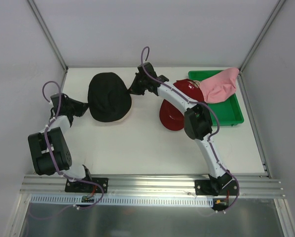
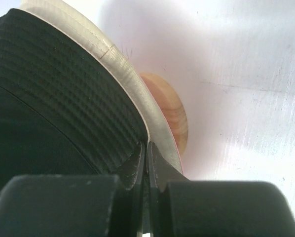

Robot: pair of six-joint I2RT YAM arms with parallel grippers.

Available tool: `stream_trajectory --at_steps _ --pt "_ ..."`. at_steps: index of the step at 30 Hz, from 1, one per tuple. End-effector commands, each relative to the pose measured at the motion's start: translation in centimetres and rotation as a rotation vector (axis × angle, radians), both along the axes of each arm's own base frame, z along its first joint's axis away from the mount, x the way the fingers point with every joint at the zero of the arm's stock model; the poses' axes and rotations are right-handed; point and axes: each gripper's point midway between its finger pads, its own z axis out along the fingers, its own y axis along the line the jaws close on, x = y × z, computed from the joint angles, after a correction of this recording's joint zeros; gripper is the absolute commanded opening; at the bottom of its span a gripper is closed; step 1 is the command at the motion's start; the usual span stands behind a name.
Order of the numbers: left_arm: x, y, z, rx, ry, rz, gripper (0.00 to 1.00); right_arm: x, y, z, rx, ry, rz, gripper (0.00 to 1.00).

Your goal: Stack the hats

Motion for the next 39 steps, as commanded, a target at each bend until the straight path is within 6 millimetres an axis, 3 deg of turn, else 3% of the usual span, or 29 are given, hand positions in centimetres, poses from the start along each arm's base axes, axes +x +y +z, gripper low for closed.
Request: stream_trajectory --at_steps 1,9,16,27,33,39 --pt "-1.3 1.0 -3.5 0.031 0.145 0.065 0.00 -1.5 -5.0 -7.1 -0.228 0.158 -0.021 0.00" --pt "-2.7 -1.0 -7.3 0.053 0.267 0.039 0.00 -2.8 -6.0 -8.4 -0.259 0.187 0.000 0.00" --pt "-5.2 -2.7 -9.7 0.053 0.347 0.033 0.00 -3.9 -7.0 -9.2 -0.292 0.206 0.013 0.00" --pt "-9.4 -5.4 -11.2 0.050 0.401 0.018 0.00 -6.2 -8.5 -8.5 -0.338 0.203 0.035 0.00" --pt "-12.4 -6.6 -11.8 0.044 0.417 0.009 0.00 -8.4 -9.0 -9.5 -0.383 0.217 0.055 0.00" --pt "-14.9 -6.5 -12.2 0.056 0.435 0.019 0.00 -8.6 -9.1 -10.0 -0.431 0.197 0.065 0.00"
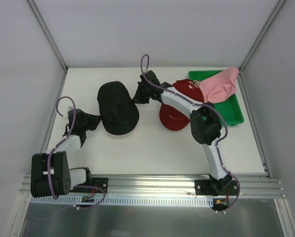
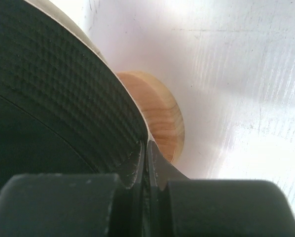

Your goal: Stack the hats

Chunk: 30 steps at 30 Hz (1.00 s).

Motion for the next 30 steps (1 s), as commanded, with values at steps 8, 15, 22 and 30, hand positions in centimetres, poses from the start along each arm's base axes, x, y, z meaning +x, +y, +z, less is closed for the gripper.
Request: stream_trajectory --at_steps 8,15,22,30 --pt "-9.4 2.1 -8.4 0.114 0.468 0.036 0.00 -1.9 -7.6 -8.2 -0.417 0.159 0.036 0.00" --pt "-9.2 4.3 -7.9 0.208 0.552 0.036 0.00 -0.2 -9.4 -9.0 -0.492 0.118 0.080 0.00" --pt "-9.6 4.8 -8.6 0.216 0.593 0.021 0.00 -0.2 -9.8 -9.5 -0.517 0.117 0.119 0.00" --pt "-7.2 4.3 -4.7 0.234 0.454 -0.054 0.14 0.6 -8.6 -4.6 -0.445 0.020 0.122 0.01"
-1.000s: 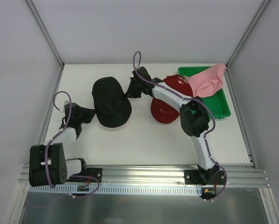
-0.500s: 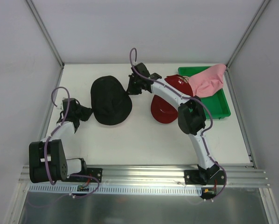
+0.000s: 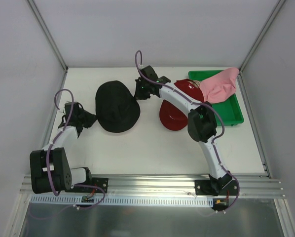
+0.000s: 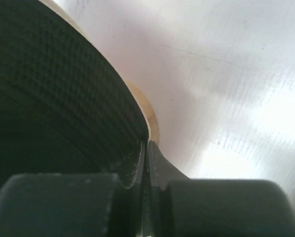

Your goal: Stack the hats

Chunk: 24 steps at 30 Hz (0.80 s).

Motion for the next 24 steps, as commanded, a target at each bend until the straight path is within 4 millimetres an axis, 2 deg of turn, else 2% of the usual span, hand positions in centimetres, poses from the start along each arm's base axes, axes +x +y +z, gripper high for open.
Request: stream_trajectory --at_steps 1,3,4,8,12,17,23,24 --pt "-6.7 1.8 -4.2 0.097 0.294 -0.003 0.33 -0.9 -7.6 -3.9 -0.280 0.091 -0.059 0.06" --pt "-6.7 1.8 -3.5 0.103 0.284 -0.009 0.46 -0.8 -7.4 -2.7 -0.263 0.073 -0.064 0.12" --pt "-6.6 1.8 -2.9 0.108 0.264 -0.013 0.55 -0.8 -7.4 -2.3 -0.257 0.068 -0.065 0.15" --pt "-6.2 2.0 -0.9 0.134 0.211 -0.019 0.71 -0.7 -7.0 1.3 -0.209 0.009 -0.072 0.30" --pt "-5.6 2.3 1.8 0.165 0.141 -0.028 0.72 -0.8 -5.9 5.5 -0.127 -0.041 -0.053 0.46" --pt "-4.6 2.4 5.3 0.194 0.059 -0.051 0.73 -0.5 -6.2 10.5 -0.084 -0.113 -0.074 0.53" --pt "-3.7 2.1 9.2 0.221 -0.040 -0.082 0.77 1.0 -9.1 14.5 -0.089 -0.219 -0.165 0.54" --pt "-3.7 2.1 9.9 0.224 -0.059 -0.088 0.77 0.9 -9.4 15.8 -0.068 -0.239 -0.169 0.54"
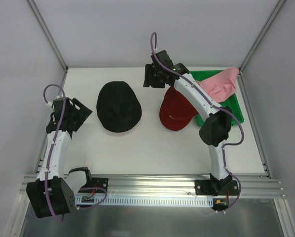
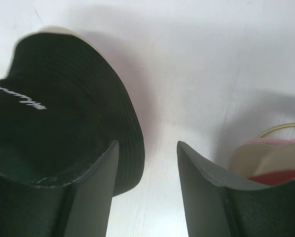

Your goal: Stack the hats

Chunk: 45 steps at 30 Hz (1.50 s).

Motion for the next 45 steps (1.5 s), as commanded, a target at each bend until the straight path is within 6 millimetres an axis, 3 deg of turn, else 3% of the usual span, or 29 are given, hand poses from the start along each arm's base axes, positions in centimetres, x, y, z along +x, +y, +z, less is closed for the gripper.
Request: stream_trajectory --at_steps 1,4,7,9,10,12,13,15,16,19,22,27,32,35,39,45 --pt "0.4 -0.1 3.5 0.035 -0.075 -0.051 0.77 0.5 -2.5 7.2 0.051 -0.138 -0.042 0.54" --pt "0.8 -0.2 5.5 0.054 -0.125 -0.078 0.78 0.4 -3.8 10.5 0.077 -0.212 -0.047 0.56" --pt "1.1 -0.6 7.6 0.070 -0.173 -0.120 0.80 0.3 -7.5 13.5 0.071 -0.267 -0.121 0.58" --pt "1.3 -1.1 9.0 0.069 -0.211 -0.157 0.81 0.5 -12.3 14.9 0.072 -0.267 -0.218 0.61" --pt "1.4 -1.4 9.5 0.071 -0.223 -0.177 0.83 1.2 -15.6 14.2 0.057 -0.240 -0.285 0.63" --pt "1.5 -2.0 10.2 0.063 -0.242 -0.215 0.89 1.3 -19.3 13.9 0.057 -0.222 -0.361 0.65" --pt "1.6 -2.5 10.8 0.054 -0.259 -0.245 0.89 1.5 -23.1 14.3 0.063 -0.225 -0.444 0.66" --pt "1.7 -2.9 11.7 0.050 -0.283 -0.270 0.89 1.4 -26.1 12.7 0.081 -0.170 -0.513 0.68" --pt "1.6 -3.2 12.0 0.041 -0.291 -0.291 0.89 1.5 -29.2 12.5 0.074 -0.167 -0.582 0.71" --pt "1.7 -4.2 13.1 0.025 -0.319 -0.345 0.89 1.6 -33.7 9.8 0.074 -0.095 -0.669 0.74" --pt "1.7 -4.7 13.8 0.003 -0.336 -0.369 0.89 1.6 -36.5 7.1 0.070 -0.027 -0.725 0.77" --pt "1.5 -6.1 13.8 -0.034 -0.340 -0.417 0.89 2.7 -39.1 0.8 0.110 0.073 -0.763 0.79" --pt "1.1 -7.0 13.3 -0.045 -0.333 -0.450 0.89 3.9 -39.6 -3.8 0.118 0.119 -0.760 0.79" --pt "1.1 -7.1 13.1 -0.043 -0.333 -0.461 0.89 4.6 -40.3 -5.6 0.108 0.128 -0.771 0.77" --pt "1.0 -7.3 13.2 -0.045 -0.335 -0.472 0.89 5.4 -41.3 -8.3 0.097 0.147 -0.794 0.61" --pt "1.2 -7.5 13.6 -0.053 -0.339 -0.489 0.89 5.6 -41.9 -11.2 0.085 0.186 -0.813 0.59"
